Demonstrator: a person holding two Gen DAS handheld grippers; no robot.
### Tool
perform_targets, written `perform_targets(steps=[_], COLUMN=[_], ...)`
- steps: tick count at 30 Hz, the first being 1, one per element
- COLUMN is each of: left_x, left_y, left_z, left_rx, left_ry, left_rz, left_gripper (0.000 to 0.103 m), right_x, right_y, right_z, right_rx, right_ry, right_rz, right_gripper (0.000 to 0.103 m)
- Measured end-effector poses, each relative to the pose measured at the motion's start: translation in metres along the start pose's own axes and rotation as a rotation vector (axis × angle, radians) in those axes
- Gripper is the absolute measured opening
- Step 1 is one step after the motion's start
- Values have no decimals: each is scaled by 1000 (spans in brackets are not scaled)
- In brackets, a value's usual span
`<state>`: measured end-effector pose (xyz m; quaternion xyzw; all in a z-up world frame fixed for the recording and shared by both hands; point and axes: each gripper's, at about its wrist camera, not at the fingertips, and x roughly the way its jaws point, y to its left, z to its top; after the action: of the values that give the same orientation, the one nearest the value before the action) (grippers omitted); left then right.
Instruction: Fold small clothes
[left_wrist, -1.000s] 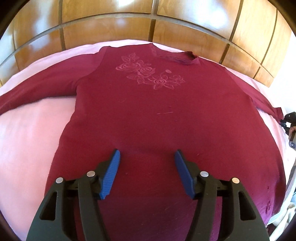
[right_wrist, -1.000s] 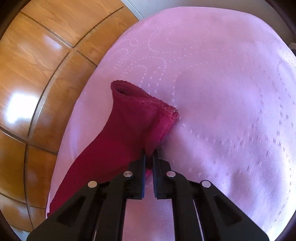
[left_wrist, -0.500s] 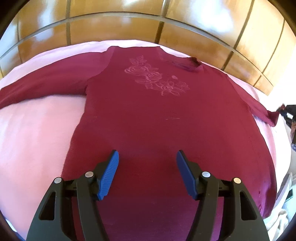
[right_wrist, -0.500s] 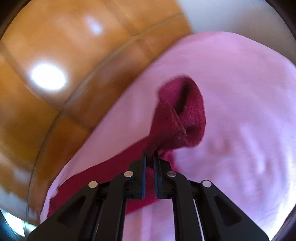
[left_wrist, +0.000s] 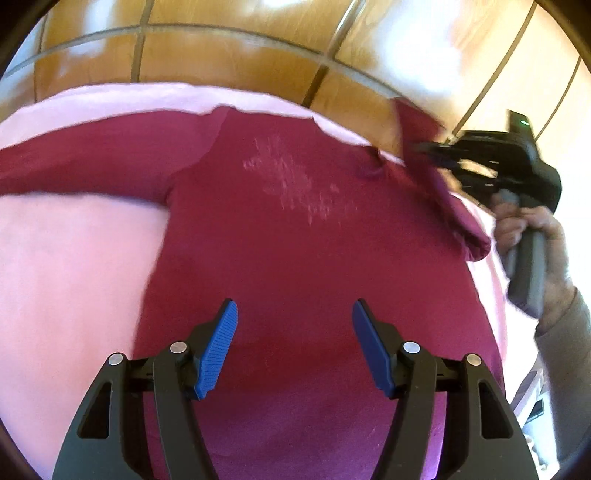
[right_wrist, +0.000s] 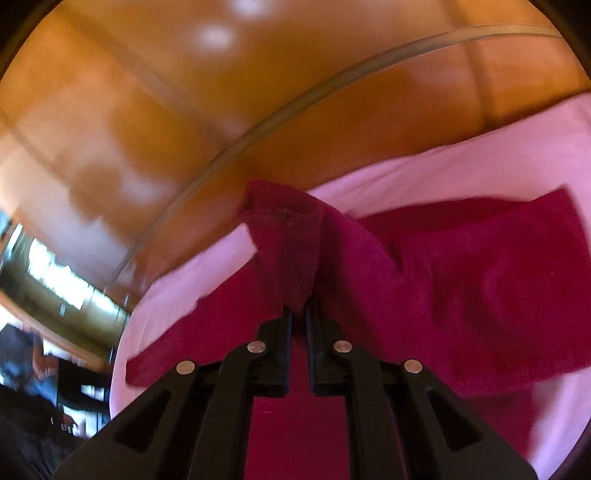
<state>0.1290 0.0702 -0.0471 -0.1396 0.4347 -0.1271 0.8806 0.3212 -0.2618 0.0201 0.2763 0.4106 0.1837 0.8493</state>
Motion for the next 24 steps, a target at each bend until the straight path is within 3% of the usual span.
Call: perform_targets(steps=[1, 2, 3, 8, 14, 18, 24], left_x=[-2, -3, -4, 2, 30, 62, 119], left_y=[1, 1, 1, 1, -6, -15, -24], left_z=[3, 6, 8, 27, 69, 97, 128], left_rx=[3, 8, 16, 25, 16, 4, -52], left_ry=[-4, -6, -11, -20, -21, -8, 62], left_rz=[-2, -3, -2, -14, -46, -53, -63], left_gripper=[64, 64, 60, 56, 56, 53, 52], right_x=[9, 11, 9, -20, -64, -73, -72], right_y=[9, 13, 16, -2, -58, -92, -104], right_z=[-7, -11, -17, -41, -85, -106, -108], right_rx=[-5, -5, -10, -5, 1, 50, 90], right_ry=[22, 26, 16, -10, -15, -28, -73], right_rz=[25, 36, 34, 3, -178, -237, -181], right_gripper=[26, 49, 54, 62, 65, 64, 71])
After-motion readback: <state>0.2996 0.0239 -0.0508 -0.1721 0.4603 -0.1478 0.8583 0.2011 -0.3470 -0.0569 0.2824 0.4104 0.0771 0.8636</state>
